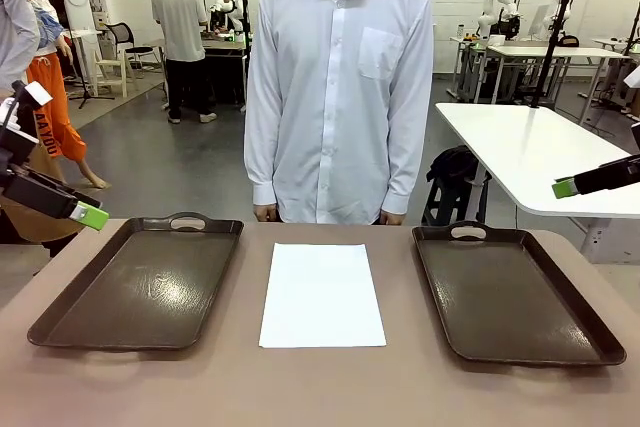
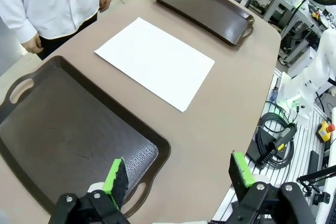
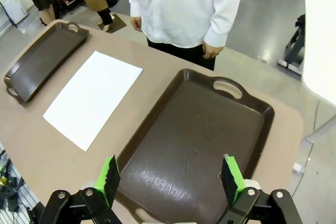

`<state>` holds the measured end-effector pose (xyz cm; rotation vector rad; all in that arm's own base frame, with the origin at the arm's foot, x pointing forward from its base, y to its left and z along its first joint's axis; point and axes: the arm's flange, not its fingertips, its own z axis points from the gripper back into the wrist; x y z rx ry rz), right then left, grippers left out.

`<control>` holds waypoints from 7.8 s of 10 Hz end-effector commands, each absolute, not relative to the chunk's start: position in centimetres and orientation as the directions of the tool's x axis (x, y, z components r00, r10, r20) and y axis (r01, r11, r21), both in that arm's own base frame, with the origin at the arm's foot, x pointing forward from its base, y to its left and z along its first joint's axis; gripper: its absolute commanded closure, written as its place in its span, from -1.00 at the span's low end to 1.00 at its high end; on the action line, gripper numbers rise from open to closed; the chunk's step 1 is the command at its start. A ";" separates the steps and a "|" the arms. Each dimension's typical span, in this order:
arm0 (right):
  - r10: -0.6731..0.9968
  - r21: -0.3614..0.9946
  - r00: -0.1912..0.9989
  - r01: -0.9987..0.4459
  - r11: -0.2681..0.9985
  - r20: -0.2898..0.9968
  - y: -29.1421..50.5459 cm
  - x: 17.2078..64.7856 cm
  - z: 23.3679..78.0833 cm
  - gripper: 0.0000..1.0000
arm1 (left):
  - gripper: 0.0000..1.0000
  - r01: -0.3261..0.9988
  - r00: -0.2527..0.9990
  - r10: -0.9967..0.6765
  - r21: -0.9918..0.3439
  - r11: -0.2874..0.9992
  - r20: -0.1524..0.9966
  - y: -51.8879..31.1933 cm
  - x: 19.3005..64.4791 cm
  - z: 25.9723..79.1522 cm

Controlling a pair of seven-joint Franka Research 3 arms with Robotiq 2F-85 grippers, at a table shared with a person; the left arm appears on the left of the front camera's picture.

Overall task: Sort the A4 documents.
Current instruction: Receive the A4 Paper.

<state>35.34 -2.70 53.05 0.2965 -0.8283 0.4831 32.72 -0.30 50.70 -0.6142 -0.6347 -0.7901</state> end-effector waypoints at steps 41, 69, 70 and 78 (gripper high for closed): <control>0.295 0.070 0.590 -0.516 0.853 0.752 -2.8 35.6 52.5 -1.00 | -1.00 0.795 0.541 -0.454 -0.255 0.550 0.708 -0.1 32.8 50.3; 0.268 0.158 0.646 -0.522 0.838 0.715 -2.4 36.7 51.7 -1.00 | -1.00 0.795 0.541 -0.454 -0.255 0.550 0.708 -0.1 32.8 50.3; 0.242 0.225 0.674 -0.527 0.820 0.698 -1.8 37.6 51.1 -1.00 | -1.00 0.795 0.541 -0.454 -0.255 0.550 0.708 -0.1 32.8 50.3; 0.007 0.737 0.912 -0.336 0.587 0.410 6.9 47.3 42.2 -1.00 | -1.00 0.795 0.541 -0.454 -0.255 0.550 0.708 -0.1 32.8 50.3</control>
